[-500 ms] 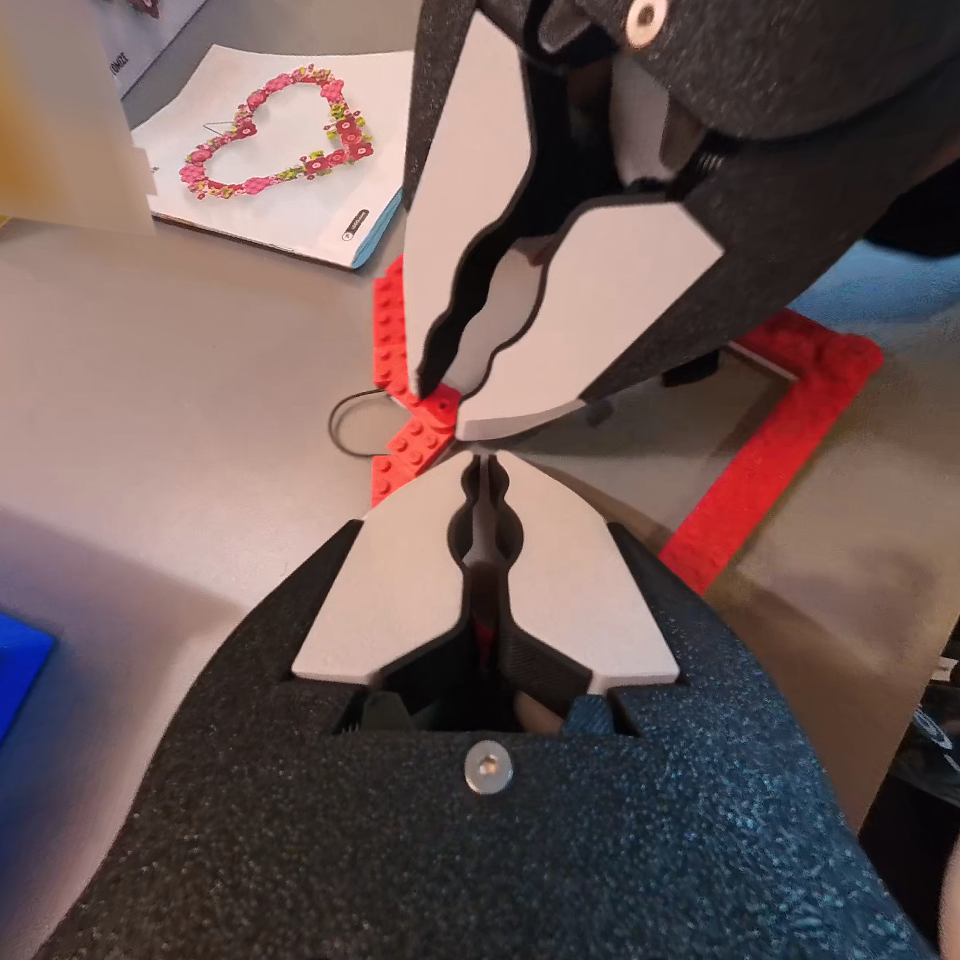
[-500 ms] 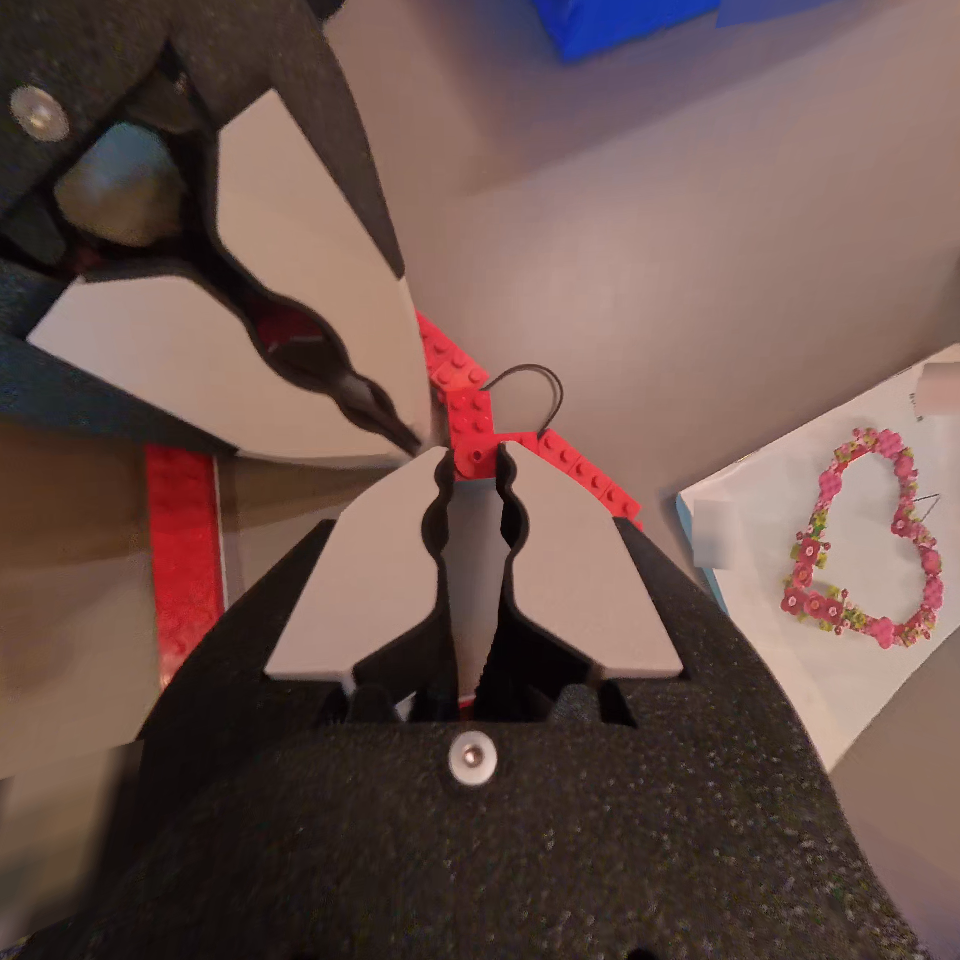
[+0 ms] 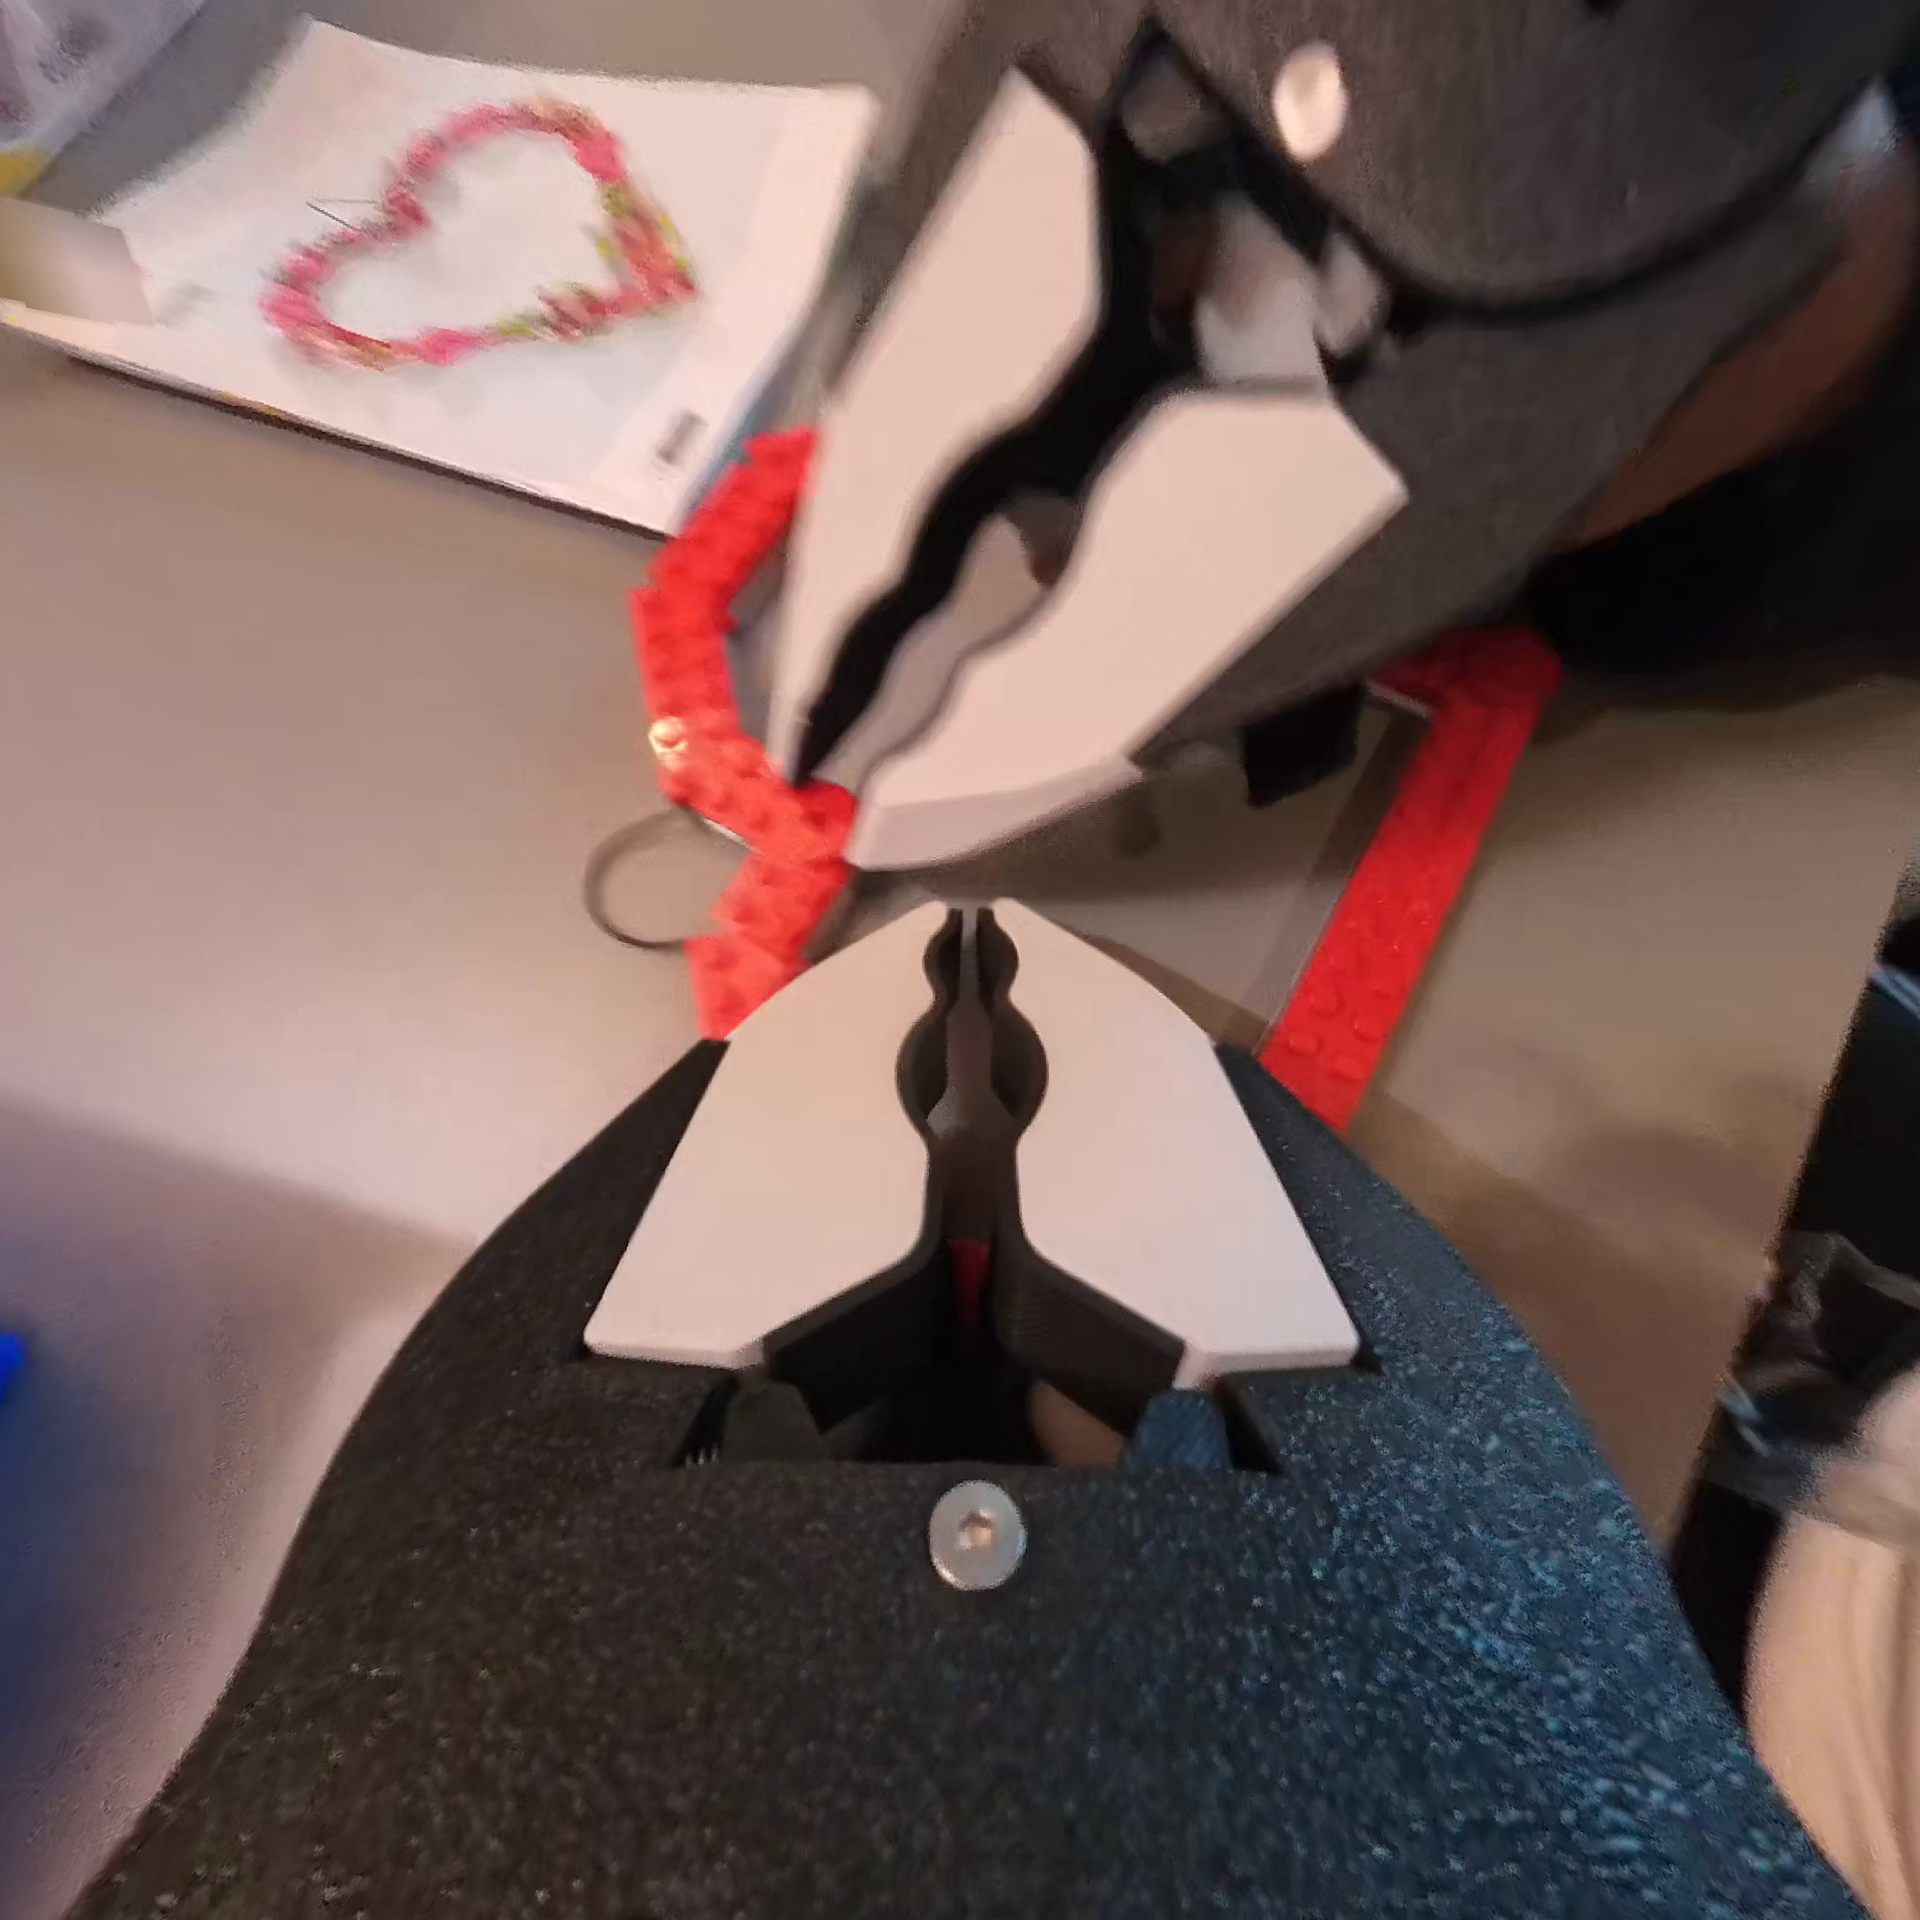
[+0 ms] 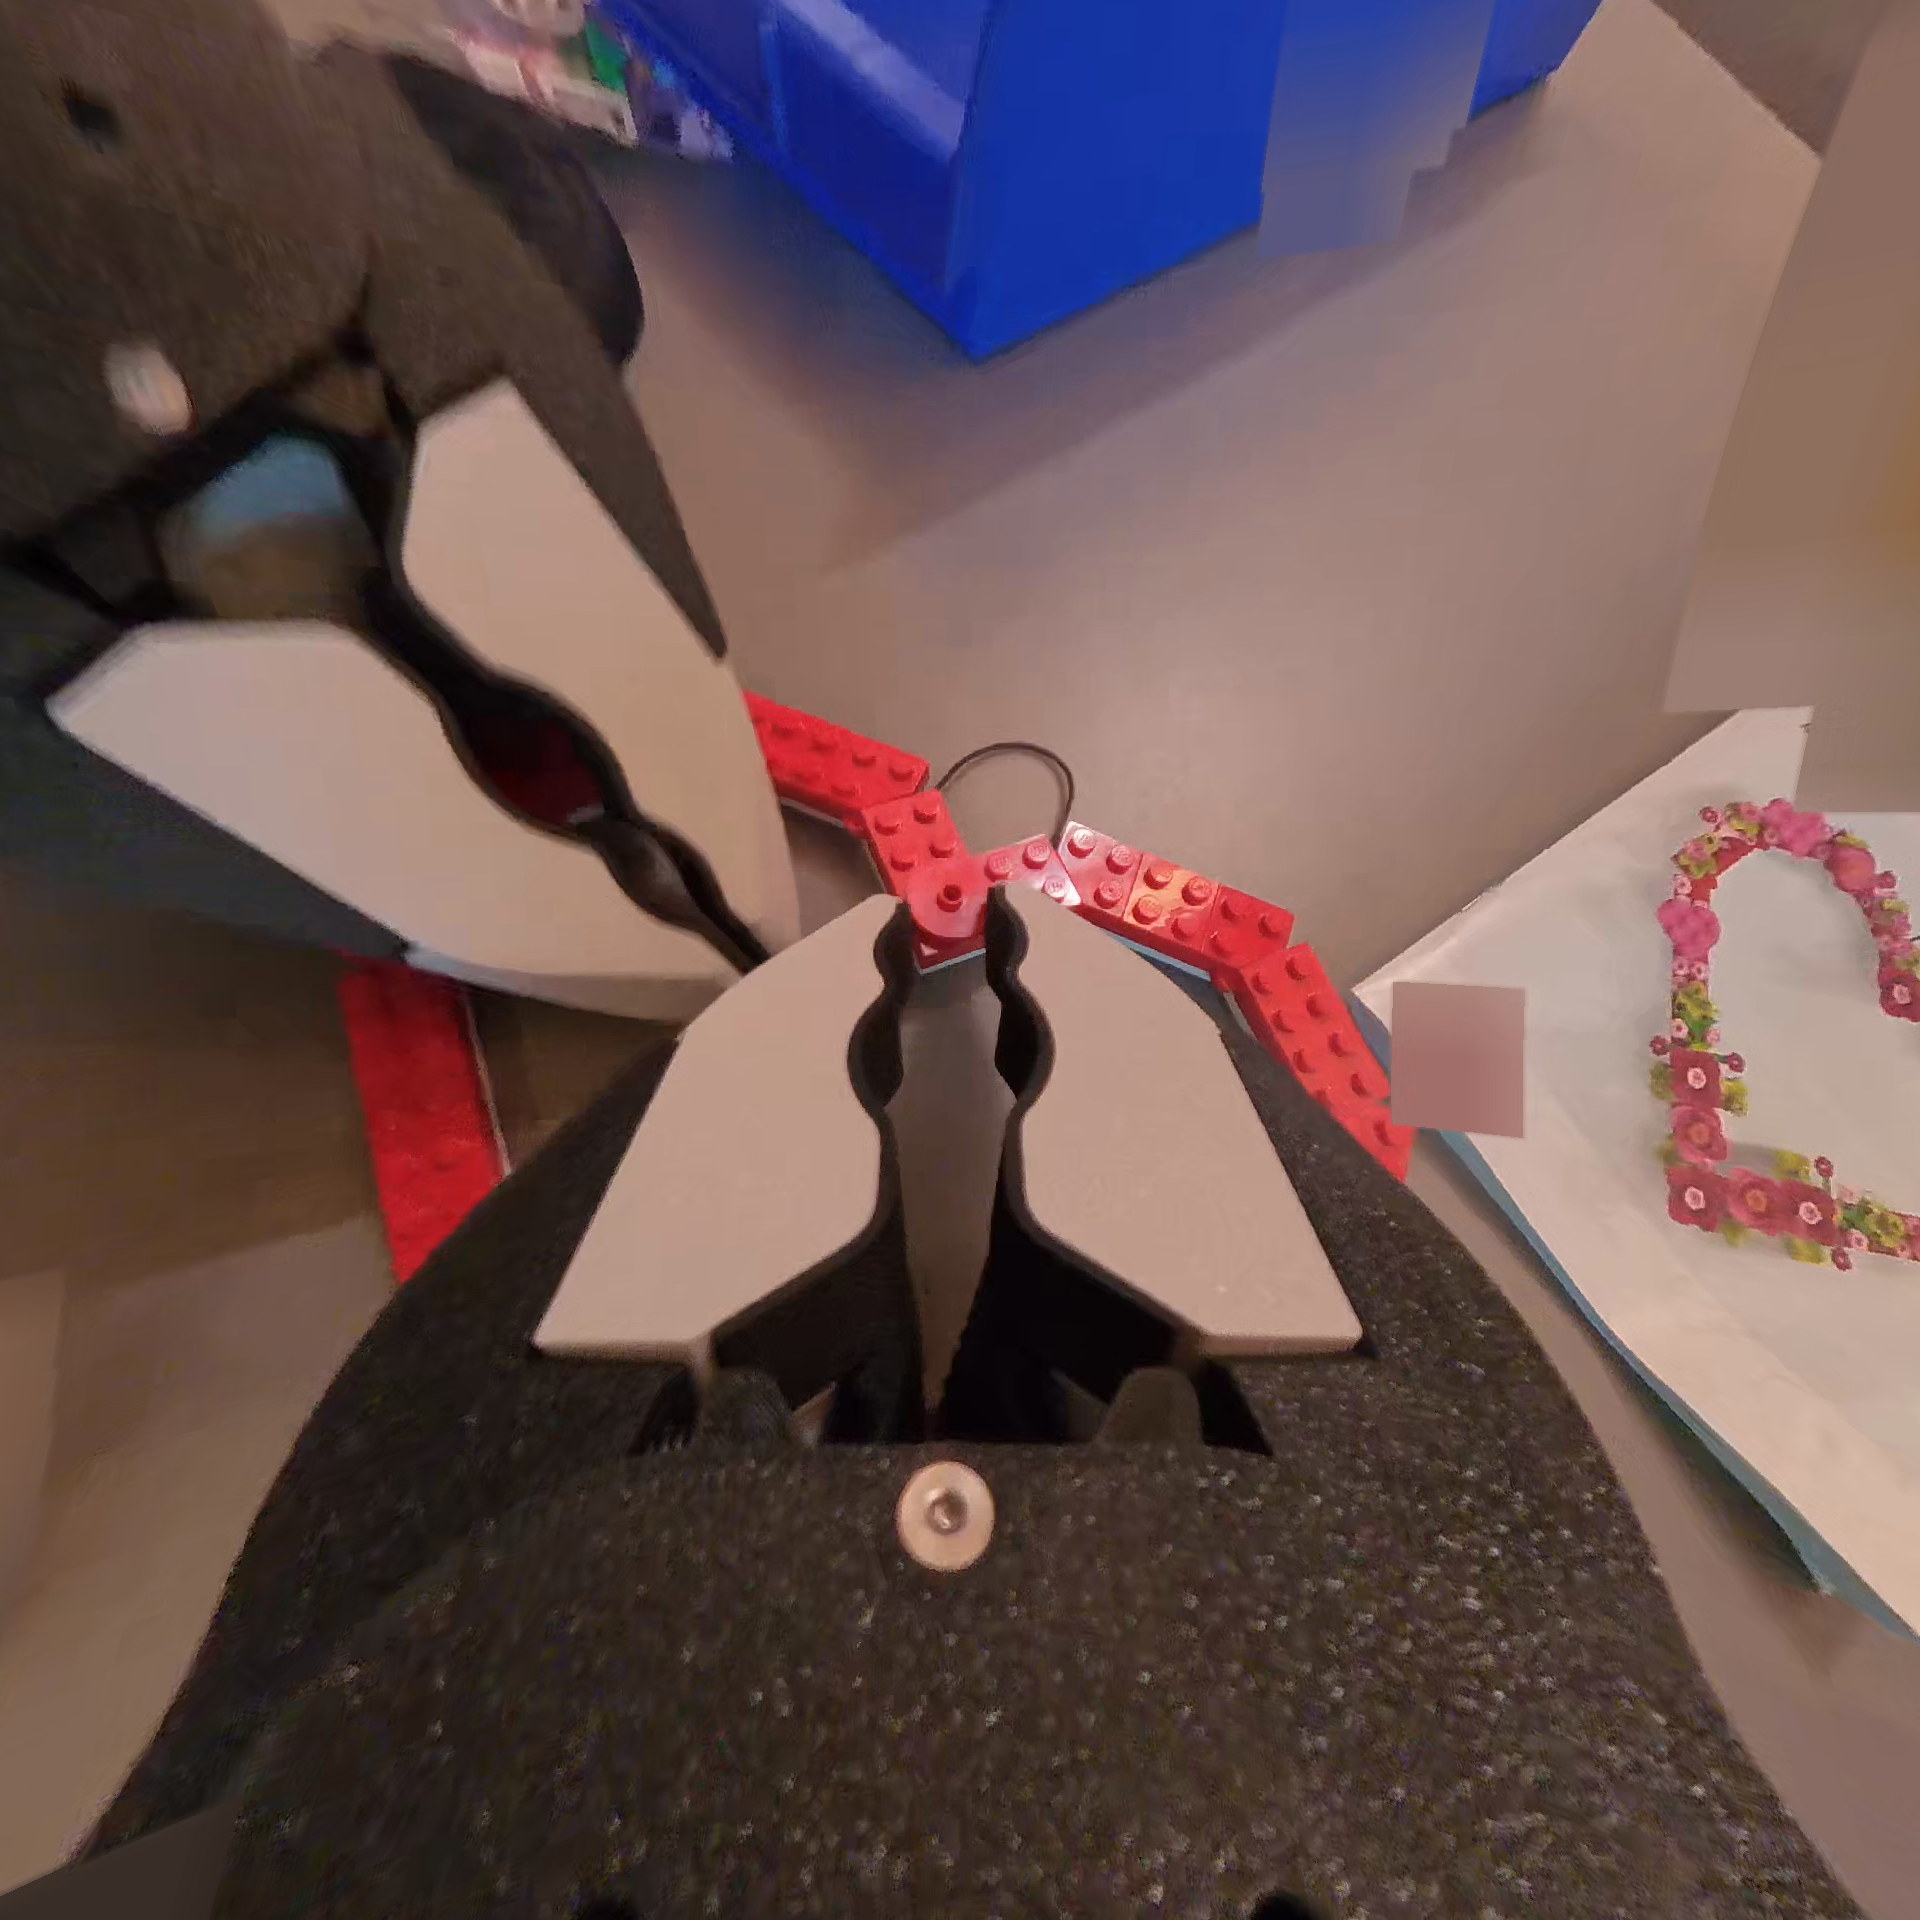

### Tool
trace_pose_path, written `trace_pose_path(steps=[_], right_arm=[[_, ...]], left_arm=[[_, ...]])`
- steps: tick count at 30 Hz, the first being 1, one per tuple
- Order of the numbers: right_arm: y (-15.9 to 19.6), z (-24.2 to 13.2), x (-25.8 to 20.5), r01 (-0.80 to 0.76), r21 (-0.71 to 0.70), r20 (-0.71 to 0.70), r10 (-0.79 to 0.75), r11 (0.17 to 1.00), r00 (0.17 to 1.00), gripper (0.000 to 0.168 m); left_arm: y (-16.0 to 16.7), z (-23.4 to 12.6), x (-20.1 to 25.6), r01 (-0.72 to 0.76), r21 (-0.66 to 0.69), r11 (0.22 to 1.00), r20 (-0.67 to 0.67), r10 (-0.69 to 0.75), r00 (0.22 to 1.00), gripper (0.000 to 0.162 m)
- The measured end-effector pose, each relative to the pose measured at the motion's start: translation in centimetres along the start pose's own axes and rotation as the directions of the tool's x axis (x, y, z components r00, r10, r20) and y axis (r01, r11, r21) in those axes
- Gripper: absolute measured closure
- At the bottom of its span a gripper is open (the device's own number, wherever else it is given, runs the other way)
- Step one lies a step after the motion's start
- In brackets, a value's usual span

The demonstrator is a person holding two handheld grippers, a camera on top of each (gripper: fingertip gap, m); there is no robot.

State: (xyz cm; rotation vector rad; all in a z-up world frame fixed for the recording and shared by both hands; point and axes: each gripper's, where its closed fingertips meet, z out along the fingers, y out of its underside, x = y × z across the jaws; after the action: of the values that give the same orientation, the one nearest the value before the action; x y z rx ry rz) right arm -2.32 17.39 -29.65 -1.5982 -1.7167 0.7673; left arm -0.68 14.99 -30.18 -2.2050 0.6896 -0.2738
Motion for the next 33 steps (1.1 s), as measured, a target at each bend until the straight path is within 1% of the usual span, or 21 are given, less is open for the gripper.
trace_pose_path(steps=[1, 2, 3, 4, 5, 6, 7, 8, 10, 13, 14, 15, 16, 17, 21, 26, 28, 29, 30, 32, 33], right_arm=[[0.2, 0.2, 0.0, 0.007, -0.012, 0.005, -0.007, 1.000, 1.000, 0.155], [0.1, 0.2, 0.0, -0.009, -0.011, 0.022, 0.010, 1.000, 1.000, 0.155], [0.1, 0.2, 0.1, -0.028, -0.005, 0.031, 0.028, 1.000, 0.999, 0.155], [0.0, 0.2, 0.1, -0.031, 0.002, 0.031, 0.030, 1.000, 0.999, 0.155], [0.1, 0.2, 0.1, -0.025, -0.005, 0.030, 0.025, 1.000, 0.999, 0.155], [0.1, 0.3, 0.0, -0.015, -0.013, 0.029, 0.015, 1.000, 0.999, 0.155], [0.1, 0.3, -0.1, -0.005, -0.018, 0.029, 0.005, 1.000, 1.000, 0.155], [0.1, 0.3, -0.2, -0.006, -0.018, 0.035, 0.007, 1.000, 0.999, 0.155], [0.1, 0.2, -0.3, -0.028, -0.011, 0.045, 0.028, 1.000, 0.999, 0.155], [0.1, 0.2, -0.4, -0.018, -0.010, 0.041, 0.018, 1.000, 0.999, 0.155], [0.1, 0.3, -0.4, -0.013, -0.011, 0.040, 0.014, 1.000, 0.999, 0.155], [0.1, 0.3, -0.5, -0.015, -0.012, 0.049, 0.016, 1.000, 0.999, 0.155], [0.1, 0.3, -0.5, -0.019, -0.012, 0.061, 0.020, 1.000, 0.998, 0.155], [0.1, 0.2, -0.6, -0.019, -0.014, 0.070, 0.020, 1.000, 0.997, 0.155], [0.1, 0.2, -0.7, -0.016, -0.020, 0.082, 0.017, 1.000, 0.997, 0.155], [0.1, 0.2, -0.8, -0.015, -0.019, 0.087, 0.017, 1.000, 0.996, 0.155], [0.1, 0.2, -0.8, -0.012, -0.020, 0.089, 0.013, 1.000, 0.996, 0.155], [0.1, 0.2, -0.8, -0.008, -0.022, 0.085, 0.010, 1.000, 0.996, 0.155], [0.2, 0.1, -0.7, 0.001, -0.035, 0.075, 0.002, 0.999, 0.997, 0.154], [0.3, 0.1, -0.6, 0.001, -0.041, 0.062, 0.001, 0.999, 0.998, 0.155], [0.3, 0.1, -0.6, 0.003, -0.040, 0.057, -0.001, 0.999, 0.998, 0.155]], left_arm=[[-1.0, -0.5, -1.7, 0.002, 0.061, 0.998, 0.073, -0.006, 0.997, 0.159], [-1.8, -1.1, -3.2, -0.037, 0.106, 0.994, 0.142, 0.022, 0.990, 0.159], [-1.8, -1.3, -4.6, -0.103, 0.083, 0.991, 0.211, 0.084, 0.974, 0.159], [-1.4, -0.9, -5.6, -0.166, 0.014, 0.986, 0.251, 0.157, 0.955, 0.159], [-0.6, -0.1, -5.8, -0.209, -0.065, 0.976, 0.240, 0.219, 0.946, 0.160], [-0.2, 0.6, -6.3, -0.220, -0.114, 0.969, 0.256, 0.243, 0.936, 0.161], [-0.2, 1.0, -6.8, -0.214, -0.125, 0.969, 0.273, 0.241, 0.931, 0.161], [0.0, 1.3, -7.0, -0.171, -0.130, 0.977, 0.264, 0.201, 0.944, 0.162], [0.0, 1.3, -6.8, -0.163, -0.085, 0.983, 0.229, 0.179, 0.957, 0.162], [0.0, 0.6, -6.7, -0.071, -0.022, 0.997, 0.175, 0.074, 0.982, 0.162], [-0.7, -0.2, -7.0, -0.031, 0.039, 0.999, 0.173, 0.024, 0.985, 0.162], [-1.7, -1.0, -6.3, 0.032, 0.117, 0.993, 0.091, -0.043, 0.995, 0.162], [-2.5, -1.7, -5.5, 0.101, 0.158, 0.982, -0.006, -0.101, 0.995, 0.162], [-2.7, -2.3, -5.1, 0.139, 0.161, 0.977, -0.060, -0.131, 0.990, 0.162], [-0.1, -1.9, -4.8, 0.100, -0.040, 0.994, -0.110, -0.104, 0.988, 0.162], [-1.4, -1.7, -4.1, 0.003, -0.012, 1.000, -0.100, -0.004, 0.995, 0.162], [-0.8, -1.2, -3.9, -0.037, -0.064, 0.997, -0.103, 0.030, 0.994, 0.162], [0.0, -0.7, -3.6, -0.057, -0.116, 0.992, -0.119, 0.043, 0.992, 0.162], [-0.3, -0.4, -3.3, -0.055, -0.080, 0.995, -0.127, 0.044, 0.991, 0.162], [0.1, -0.4, -3.2, -0.029, -0.109, 0.994, -0.134, 0.014, 0.991, 0.162], [0.1, -0.4, -3.2, -0.047, -0.112, 0.993, -0.117, 0.034, 0.993, 0.162]])
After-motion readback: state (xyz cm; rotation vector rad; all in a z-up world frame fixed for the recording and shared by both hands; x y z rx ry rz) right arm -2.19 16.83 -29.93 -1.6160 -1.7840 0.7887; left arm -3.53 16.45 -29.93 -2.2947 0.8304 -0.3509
